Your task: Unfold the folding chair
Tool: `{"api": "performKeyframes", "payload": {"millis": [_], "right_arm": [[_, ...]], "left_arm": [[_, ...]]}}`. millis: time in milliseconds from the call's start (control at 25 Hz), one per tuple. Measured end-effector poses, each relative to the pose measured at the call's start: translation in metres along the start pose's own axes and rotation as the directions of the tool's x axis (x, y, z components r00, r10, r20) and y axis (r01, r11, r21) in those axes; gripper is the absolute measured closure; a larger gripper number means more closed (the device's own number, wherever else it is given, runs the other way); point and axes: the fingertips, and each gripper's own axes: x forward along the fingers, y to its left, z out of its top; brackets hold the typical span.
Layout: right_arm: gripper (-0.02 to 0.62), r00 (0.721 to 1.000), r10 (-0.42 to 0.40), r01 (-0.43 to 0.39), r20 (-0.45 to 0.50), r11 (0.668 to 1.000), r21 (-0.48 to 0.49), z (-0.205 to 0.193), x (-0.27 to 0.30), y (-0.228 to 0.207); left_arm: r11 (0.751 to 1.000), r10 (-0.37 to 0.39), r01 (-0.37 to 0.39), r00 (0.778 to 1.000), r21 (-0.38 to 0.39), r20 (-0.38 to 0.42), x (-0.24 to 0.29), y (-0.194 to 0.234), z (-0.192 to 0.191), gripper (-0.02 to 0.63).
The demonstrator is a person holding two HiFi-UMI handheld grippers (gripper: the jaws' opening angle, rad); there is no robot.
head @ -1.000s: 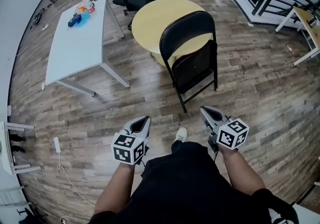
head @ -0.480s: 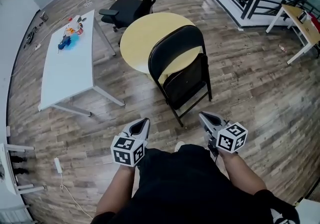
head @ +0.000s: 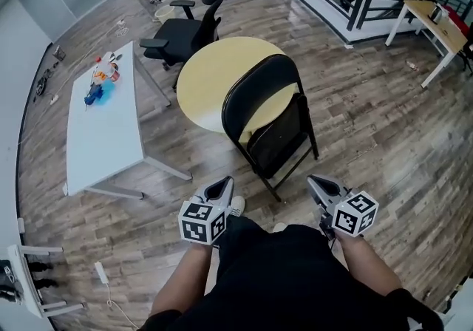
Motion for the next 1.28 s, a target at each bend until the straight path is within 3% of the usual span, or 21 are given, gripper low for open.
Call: {"api": "performKeyframes", "payload": {"millis": [280,840,1160,1280], "right_arm": [[0.6,0.992,-0.112,0.109,0.065,0.993,0.049,0.02,0.021,-0.006],[0.6,0.957,-0.275,0.265,0.097,0.959,0.101,0.049,0.088,-0.023],[0.6,0.922,-0.368,0.35,0.125,0.926,0.145,0.056,0.097,-0.032],[0.6,0.905,-0.404,0.382,0.132,0.909,0.164,0.056,0.101,-0.033]], "left_arm": [[0.991,-0.105,0.105,0.994,0.085,-0.01,0.031,0.027,0.048,0.598],[0.979,-0.147,0.154,0.987,0.131,-0.057,0.095,0.127,0.108,0.598],[0.949,-0.221,0.229,0.973,0.216,-0.062,0.13,0.14,0.141,0.593],[0.937,-0.251,0.259,0.966,0.233,-0.062,0.142,0.145,0.153,0.539]]}}
